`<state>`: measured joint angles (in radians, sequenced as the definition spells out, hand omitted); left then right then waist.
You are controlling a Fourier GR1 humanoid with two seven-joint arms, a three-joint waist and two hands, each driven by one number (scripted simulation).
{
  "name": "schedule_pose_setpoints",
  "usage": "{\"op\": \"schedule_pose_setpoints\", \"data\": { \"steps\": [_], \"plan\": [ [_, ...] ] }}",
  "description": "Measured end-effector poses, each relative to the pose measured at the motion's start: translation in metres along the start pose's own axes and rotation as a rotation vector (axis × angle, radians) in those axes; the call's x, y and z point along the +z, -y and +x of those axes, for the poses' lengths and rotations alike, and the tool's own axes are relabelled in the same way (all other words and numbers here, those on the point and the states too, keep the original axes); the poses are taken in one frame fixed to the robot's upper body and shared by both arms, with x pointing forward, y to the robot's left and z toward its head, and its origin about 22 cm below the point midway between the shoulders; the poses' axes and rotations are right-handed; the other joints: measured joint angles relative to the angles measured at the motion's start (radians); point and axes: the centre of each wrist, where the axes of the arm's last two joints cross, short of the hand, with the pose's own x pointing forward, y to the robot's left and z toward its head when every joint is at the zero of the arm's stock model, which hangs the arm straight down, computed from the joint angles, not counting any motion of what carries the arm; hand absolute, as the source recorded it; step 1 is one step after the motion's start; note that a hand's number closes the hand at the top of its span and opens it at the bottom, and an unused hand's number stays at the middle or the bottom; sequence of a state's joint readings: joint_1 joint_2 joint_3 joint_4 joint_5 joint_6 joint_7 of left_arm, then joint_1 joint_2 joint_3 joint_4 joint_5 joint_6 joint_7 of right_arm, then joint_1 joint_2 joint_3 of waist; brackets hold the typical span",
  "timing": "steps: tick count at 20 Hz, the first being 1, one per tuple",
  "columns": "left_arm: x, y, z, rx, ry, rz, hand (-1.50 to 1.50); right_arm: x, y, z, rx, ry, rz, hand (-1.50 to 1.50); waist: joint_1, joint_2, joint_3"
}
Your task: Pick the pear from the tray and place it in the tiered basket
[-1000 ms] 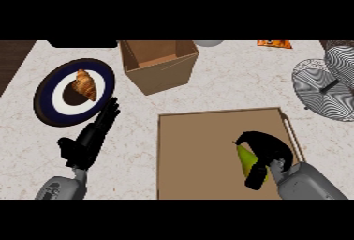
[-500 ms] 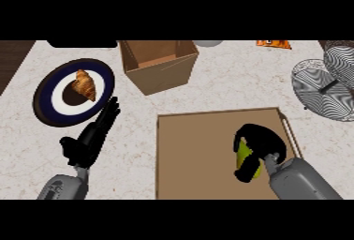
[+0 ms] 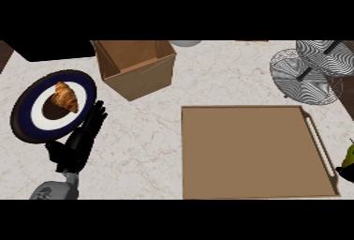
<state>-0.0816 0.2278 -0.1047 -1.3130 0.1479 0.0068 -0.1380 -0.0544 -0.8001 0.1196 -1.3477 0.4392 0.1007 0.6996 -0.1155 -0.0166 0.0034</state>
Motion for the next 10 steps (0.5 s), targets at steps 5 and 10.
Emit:
{"op": "schedule_pose_setpoints", "data": {
  "steps": [5,10],
  "plan": [
    [0.003,-0.001,0.0,-0.003,-0.001,-0.004,0.0,-0.012,0.039,-0.083,-0.187,-0.073,-0.204,1.5,0.009,0.0,-0.001],
    [0.003,-0.002,0.003,-0.005,0.003,-0.025,0.0,-0.002,0.077,-0.113,-0.459,0.034,-0.372,1.5,0.031,0.0,-0.002]
  ]
}}
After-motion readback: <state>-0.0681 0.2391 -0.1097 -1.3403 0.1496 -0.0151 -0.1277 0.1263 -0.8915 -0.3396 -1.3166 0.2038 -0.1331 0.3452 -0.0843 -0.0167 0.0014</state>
